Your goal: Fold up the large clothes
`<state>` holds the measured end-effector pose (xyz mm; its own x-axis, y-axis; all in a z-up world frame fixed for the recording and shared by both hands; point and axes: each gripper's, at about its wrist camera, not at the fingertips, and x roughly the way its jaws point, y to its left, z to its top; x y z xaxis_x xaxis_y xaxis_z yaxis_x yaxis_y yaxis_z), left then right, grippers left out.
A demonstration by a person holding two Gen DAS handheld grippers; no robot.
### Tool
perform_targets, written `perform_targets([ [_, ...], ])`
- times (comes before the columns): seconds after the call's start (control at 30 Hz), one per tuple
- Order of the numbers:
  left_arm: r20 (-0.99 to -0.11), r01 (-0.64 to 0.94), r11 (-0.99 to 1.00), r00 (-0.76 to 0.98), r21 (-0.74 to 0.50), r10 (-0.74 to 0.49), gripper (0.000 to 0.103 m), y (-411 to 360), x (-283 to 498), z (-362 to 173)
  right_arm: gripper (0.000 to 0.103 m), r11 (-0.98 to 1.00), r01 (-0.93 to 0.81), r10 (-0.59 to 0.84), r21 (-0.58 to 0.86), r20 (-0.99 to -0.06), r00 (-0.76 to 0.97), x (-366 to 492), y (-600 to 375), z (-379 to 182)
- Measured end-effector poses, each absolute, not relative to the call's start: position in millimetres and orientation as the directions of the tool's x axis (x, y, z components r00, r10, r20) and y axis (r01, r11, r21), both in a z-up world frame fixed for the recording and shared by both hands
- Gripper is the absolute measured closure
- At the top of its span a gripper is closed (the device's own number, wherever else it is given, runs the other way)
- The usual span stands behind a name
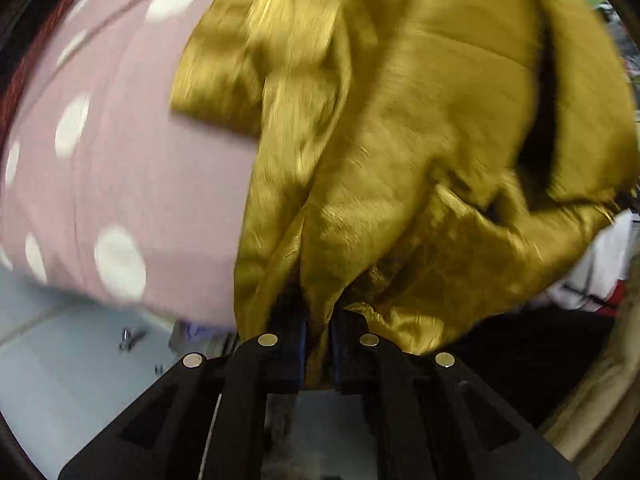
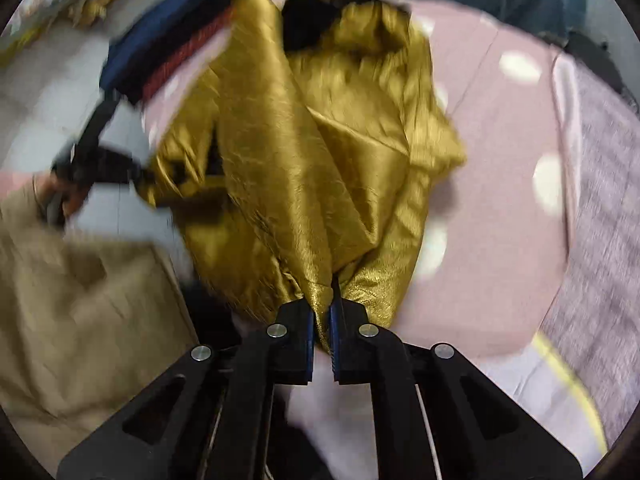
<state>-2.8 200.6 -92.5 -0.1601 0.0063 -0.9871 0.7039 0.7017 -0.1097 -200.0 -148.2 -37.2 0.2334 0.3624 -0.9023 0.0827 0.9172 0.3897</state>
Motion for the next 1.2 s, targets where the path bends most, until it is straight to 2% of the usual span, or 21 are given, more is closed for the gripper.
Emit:
perform_targets([
  [0.1, -0.977, 0.650, 0.751, -0.212, -0.115, 0.034, 0.091, 216.4, -7.5, -122.1, 0.090, 0.888, 0.197, 0.395, 0.415, -0.909, 0.132, -219.7, -139.9, -81.8],
  [0.17, -0.979, 0.636, 0.761, -0.203, -0.128, 0.006, 0.090, 217.5, -3.7, -115.3, 0.083, 0.882, 0.267, 0.375, 0.389, -0.921, 0.101, -219.7, -145.1, -90.3],
  [0.2, -0.981, 0.635, 0.760, -0.192, -0.139, -0.019, 0.085, 220.9, 2.2, -106.9, 0.079, 0.876, 0.289, 0.371, 0.386, -0.922, 0.108, -218.5, -151.4, -85.2],
  [0.23, -0.983, 0.636, 0.756, -0.178, -0.153, -0.049, 0.073, 224.9, 6.8, -95.7, 0.060, 0.863, 0.312, 0.371, 0.399, -0.917, 0.145, -218.6, -161.3, -71.8],
  [0.27, -0.985, 0.640, 0.752, -0.156, -0.159, -0.076, 0.064, 228.4, 11.8, -82.6, 0.030, 0.857, 0.320, 0.365, 0.404, -0.914, 0.175, -217.9, -170.2, -60.5],
  [0.3, -0.988, 0.647, 0.748, -0.112, -0.151, -0.103, 0.041, 229.0, 19.6, -68.2, 0.018, 0.857, 0.321, 0.352, 0.404, -0.913, 0.208, -218.4, -178.0, -45.8],
  [0.33, -0.991, 0.651, 0.747, -0.065, -0.132, -0.119, 0.024, 229.1, 25.5, -57.5, 0.015, 0.857, 0.311, 0.345, 0.412, -0.905, 0.248, -219.1, -186.2, -30.3],
  [0.37, -0.990, 0.655, 0.746, -0.022, -0.119, -0.138, 0.021, 234.3, 33.8, -44.7, 0.015, 0.856, 0.287, 0.351, 0.431, -0.890, 0.291, -218.7, -197.0, -13.2],
  [0.5, -0.981, 0.617, 0.784, 0.108, -0.063, -0.164, 0.020, 253.8, 83.6, -12.0, 0.015, 0.865, 0.291, 0.290, 0.408, -0.881, 0.374, -209.5, -228.5, 28.7],
  [0.57, -0.975, 0.558, 0.828, 0.152, -0.051, -0.163, 0.020, 248.4, 109.1, -14.0, 0.015, 0.870, 0.317, 0.226, 0.376, -0.878, 0.421, -191.0, -242.8, 29.9],
  [0.67, -0.963, 0.528, 0.842, 0.156, -0.108, -0.221, 0.020, 215.1, 141.0, -11.1, 0.015, 0.901, 0.342, 0.126, 0.265, -0.916, 0.380, -132.9, -245.0, 10.0],
  [0.73, -0.960, 0.558, 0.821, 0.143, -0.123, -0.241, 0.020, 170.7, 150.8, -20.5, 0.016, 0.902, 0.346, 0.126, 0.260, -0.923, 0.364, -98.1, -247.8, -7.2],
  [0.8, -0.967, 0.615, 0.782, 0.122, -0.103, -0.224, 0.020, 121.3, 153.7, -35.6, 0.021, 0.906, 0.332, 0.142, 0.261, -0.929, 0.342, -53.8, -242.3, -33.1],
  [0.9, -0.984, 0.668, 0.744, 0.123, -0.015, -0.131, 0.020, 63.6, 159.9, -73.6, 0.034, 0.902, 0.381, 0.105, 0.202, -0.960, 0.260, -9.5, -227.6, -71.6],
  [0.93, -0.987, 0.671, 0.741, 0.133, 0.020, -0.093, 0.021, 53.4, 162.1, -82.4, 0.045, 0.894, 0.409, 0.096, 0.183, -0.970, 0.224, 1.5, -227.1, -89.2],
  [0.97, -0.988, 0.668, 0.742, 0.144, 0.056, -0.056, 0.027, 48.6, 162.4, -91.2, 0.060, 0.883, 0.437, 0.091, 0.169, -0.977, 0.194, 5.2, -229.2, -99.1],
  [1.0, -0.989, 0.659, 0.747, 0.149, 0.086, -0.017, 0.050, 46.7, 162.2, -102.4, 0.070, 0.868, 0.470, 0.097, 0.163, -0.982, 0.162, 3.7, -230.8, -109.5],
  [1.03, -0.990, 0.640, 0.762, 0.139, 0.097, 0.009, 0.078, 50.7, 162.8, -110.7, 0.088, 0.848, 0.500, 0.120, 0.175, -0.983, 0.140, 0.7, -230.6, -120.3],
  [1.07, -0.991, 0.617, 0.781, 0.131, 0.093, 0.014, 0.090, 58.7, 164.9, -111.5, 0.092, 0.824, 0.528, 0.154, 0.206, -0.978, 0.141, -5.1, -229.1, -126.2],
  [1.13, -0.989, 0.568, 0.822, 0.136, 0.033, -0.054, 0.096, 81.5, 167.7, -101.4, 0.097, 0.807, 0.536, 0.162, 0.248, -0.966, 0.203, -20.0, -225.1, -117.3],
  [1.2, -0.977, 0.554, 0.831, 0.203, 0.055, -0.070, 0.098, 104.3, 172.4, -77.5, 0.098, 0.818, 0.525, 0.116, 0.235, -0.962, 0.249, -32.6, -226.8, -96.2],
])
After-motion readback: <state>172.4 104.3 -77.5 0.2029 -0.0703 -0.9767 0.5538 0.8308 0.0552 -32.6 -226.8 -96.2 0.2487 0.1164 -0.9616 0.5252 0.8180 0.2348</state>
